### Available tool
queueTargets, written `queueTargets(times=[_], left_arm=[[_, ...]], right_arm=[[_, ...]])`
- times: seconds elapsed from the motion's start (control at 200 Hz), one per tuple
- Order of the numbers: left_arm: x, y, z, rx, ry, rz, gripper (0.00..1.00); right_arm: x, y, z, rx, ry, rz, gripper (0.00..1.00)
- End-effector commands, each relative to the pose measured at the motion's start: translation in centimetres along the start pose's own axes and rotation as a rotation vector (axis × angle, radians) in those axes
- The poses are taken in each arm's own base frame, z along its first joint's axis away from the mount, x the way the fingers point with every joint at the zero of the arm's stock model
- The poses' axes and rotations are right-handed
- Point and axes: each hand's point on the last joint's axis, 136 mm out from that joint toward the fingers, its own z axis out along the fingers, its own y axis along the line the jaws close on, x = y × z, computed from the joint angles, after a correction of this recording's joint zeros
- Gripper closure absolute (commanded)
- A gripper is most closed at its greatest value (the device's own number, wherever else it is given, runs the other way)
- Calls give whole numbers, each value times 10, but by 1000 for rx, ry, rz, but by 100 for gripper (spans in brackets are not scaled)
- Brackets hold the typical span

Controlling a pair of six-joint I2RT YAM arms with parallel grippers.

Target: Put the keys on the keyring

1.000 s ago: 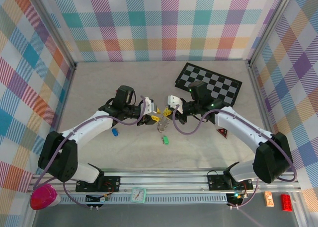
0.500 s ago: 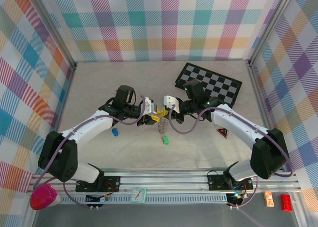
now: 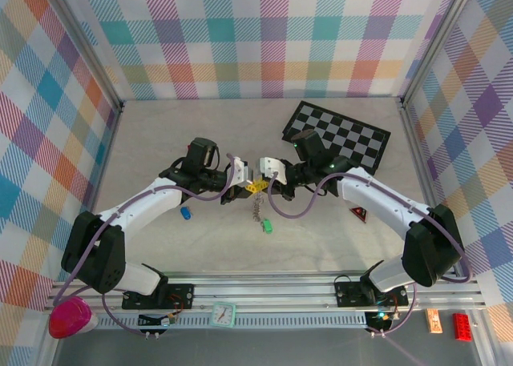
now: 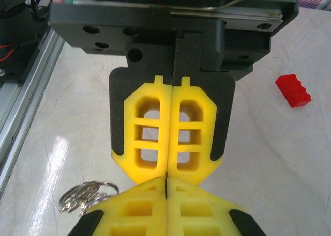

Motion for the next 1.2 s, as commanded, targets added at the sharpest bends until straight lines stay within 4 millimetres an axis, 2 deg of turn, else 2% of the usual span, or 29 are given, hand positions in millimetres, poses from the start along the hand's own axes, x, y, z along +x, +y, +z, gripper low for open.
queueTargets(times=[0.0,0.015,0.055,0.085,0.195,0.315,0.455,0.645,0.805,0.93,1.07,1.195], left_arm=[[-24,2,-1,11,-52,64,100],[-24,2,-1,10,-50,63,100],[-23,3,-1,3,-43,65,100],[-21,4,-2,-2,-38,65,100],[-21,5,-4,-24,-26,72,100],[-24,8,-7,-58,-27,98,100],[-30,9,-9,-80,-45,119,100],[-31,9,-10,-84,-43,123,100],[-30,10,-10,-88,-36,122,100],[-28,12,-9,-102,-24,120,100],[-28,13,-9,-106,-26,125,100],[-28,13,-9,-110,-27,128,100]], right_arm=[[-15,3,1,-30,-39,-30,100],[-15,2,0,-23,-38,-26,100],[-16,-2,-3,3,-39,-8,83],[-17,-5,-7,20,-42,7,76],[-15,-13,-29,78,-68,91,68],[5,-7,-40,123,-49,166,54],[19,8,-32,75,-50,229,53],[12,10,-19,22,-79,230,54],[8,14,-10,-20,-73,213,59],[6,24,-10,-49,-70,194,62],[2,35,-12,-62,-78,161,61],[10,40,-14,-50,-42,156,61]])
